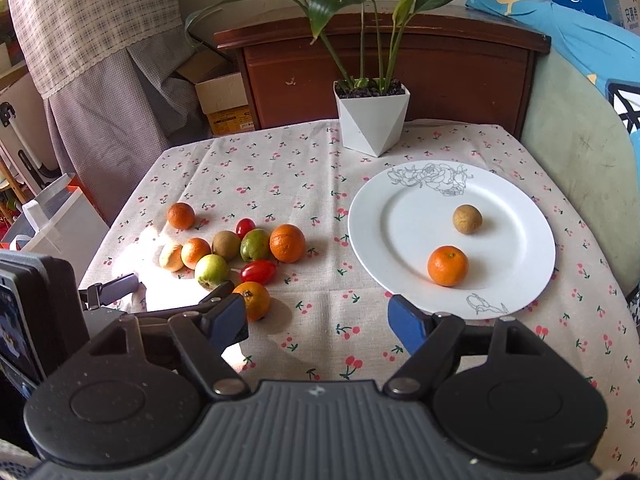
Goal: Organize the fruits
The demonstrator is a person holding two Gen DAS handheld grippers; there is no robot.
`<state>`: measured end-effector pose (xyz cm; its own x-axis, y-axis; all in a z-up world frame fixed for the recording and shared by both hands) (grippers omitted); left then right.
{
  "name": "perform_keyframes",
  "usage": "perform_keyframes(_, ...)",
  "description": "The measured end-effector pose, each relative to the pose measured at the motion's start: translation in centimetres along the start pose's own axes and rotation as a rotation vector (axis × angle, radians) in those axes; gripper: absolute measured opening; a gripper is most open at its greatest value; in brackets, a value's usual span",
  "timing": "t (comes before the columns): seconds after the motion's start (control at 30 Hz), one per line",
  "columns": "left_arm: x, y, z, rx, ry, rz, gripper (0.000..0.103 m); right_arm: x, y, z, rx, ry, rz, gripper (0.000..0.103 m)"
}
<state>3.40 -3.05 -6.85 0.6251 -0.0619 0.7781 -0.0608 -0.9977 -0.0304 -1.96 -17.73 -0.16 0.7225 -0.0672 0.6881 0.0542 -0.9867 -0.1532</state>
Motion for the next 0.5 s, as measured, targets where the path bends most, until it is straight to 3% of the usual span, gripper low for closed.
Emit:
perform_keyframes(0.1, 0.0, 0.0, 0.0, 0.000, 0.000, 0.000, 0.103, 0.0, -1.2, -0.3, 0.042, 0.012, -0.035, 0.082)
perform_keyframes(0.5, 0.0, 0.0, 0.0, -0.004, 0.000, -0.004, 0.103, -0.5, -1.3, -0.1, 0.058, -0.006, -0.014, 0.082)
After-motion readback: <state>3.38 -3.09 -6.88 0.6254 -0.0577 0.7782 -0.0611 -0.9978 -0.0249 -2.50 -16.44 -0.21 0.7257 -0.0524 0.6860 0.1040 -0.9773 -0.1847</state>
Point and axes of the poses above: each gripper's, at about its wrist camera, not at the fingertips, and z roughly the way its jaws point, y to its right, x to its top, the point moved 7 cm from there along z, roughly the way its jaws point
